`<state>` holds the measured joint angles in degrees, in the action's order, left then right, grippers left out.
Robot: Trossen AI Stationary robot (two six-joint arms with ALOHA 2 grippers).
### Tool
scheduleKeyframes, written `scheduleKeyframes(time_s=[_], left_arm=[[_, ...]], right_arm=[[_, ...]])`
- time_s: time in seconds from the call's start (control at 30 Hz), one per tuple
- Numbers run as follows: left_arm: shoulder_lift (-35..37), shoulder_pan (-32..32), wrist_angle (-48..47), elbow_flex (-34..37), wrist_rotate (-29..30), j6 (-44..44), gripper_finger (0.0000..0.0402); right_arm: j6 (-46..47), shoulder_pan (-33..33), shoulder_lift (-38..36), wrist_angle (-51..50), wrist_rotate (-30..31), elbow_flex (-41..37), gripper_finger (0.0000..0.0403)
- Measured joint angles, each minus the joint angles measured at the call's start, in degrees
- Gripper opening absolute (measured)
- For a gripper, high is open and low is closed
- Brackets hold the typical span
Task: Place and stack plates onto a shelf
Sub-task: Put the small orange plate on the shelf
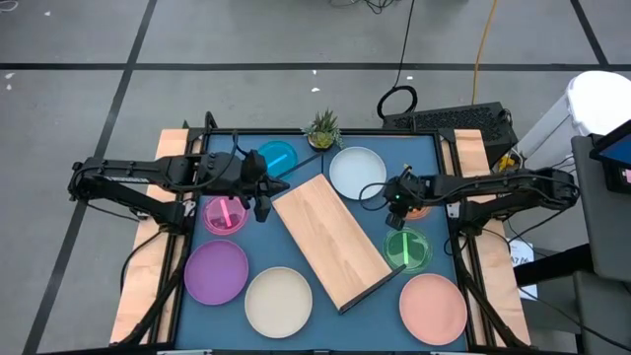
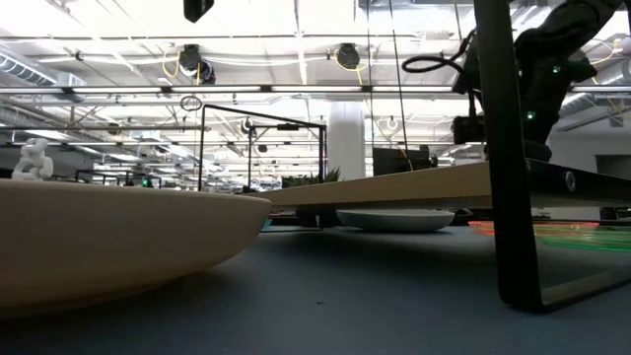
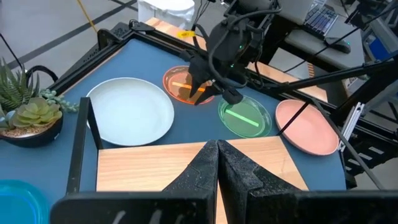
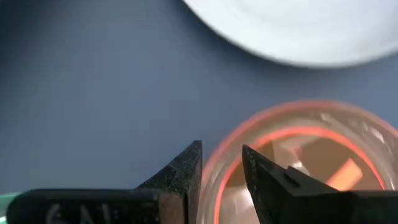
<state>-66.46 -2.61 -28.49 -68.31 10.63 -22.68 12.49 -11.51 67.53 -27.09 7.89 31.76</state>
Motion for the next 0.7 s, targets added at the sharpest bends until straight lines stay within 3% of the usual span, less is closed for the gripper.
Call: scheduleKeyframes(time_s=[0.43, 0.7], left_arm=[[0.0, 0.0, 0.0, 0.0, 0.1, 1.4, 0.0012], [0.0, 0.0, 0.0, 0.0, 0.5, 2.0, 0.0012]], right_arm=[[-2.7, 0.0, 0.0, 4.0, 1.1, -4.8, 0.0095], [-0.5, 0.0, -0.1, 6.0, 1.3, -6.3, 0.0015]])
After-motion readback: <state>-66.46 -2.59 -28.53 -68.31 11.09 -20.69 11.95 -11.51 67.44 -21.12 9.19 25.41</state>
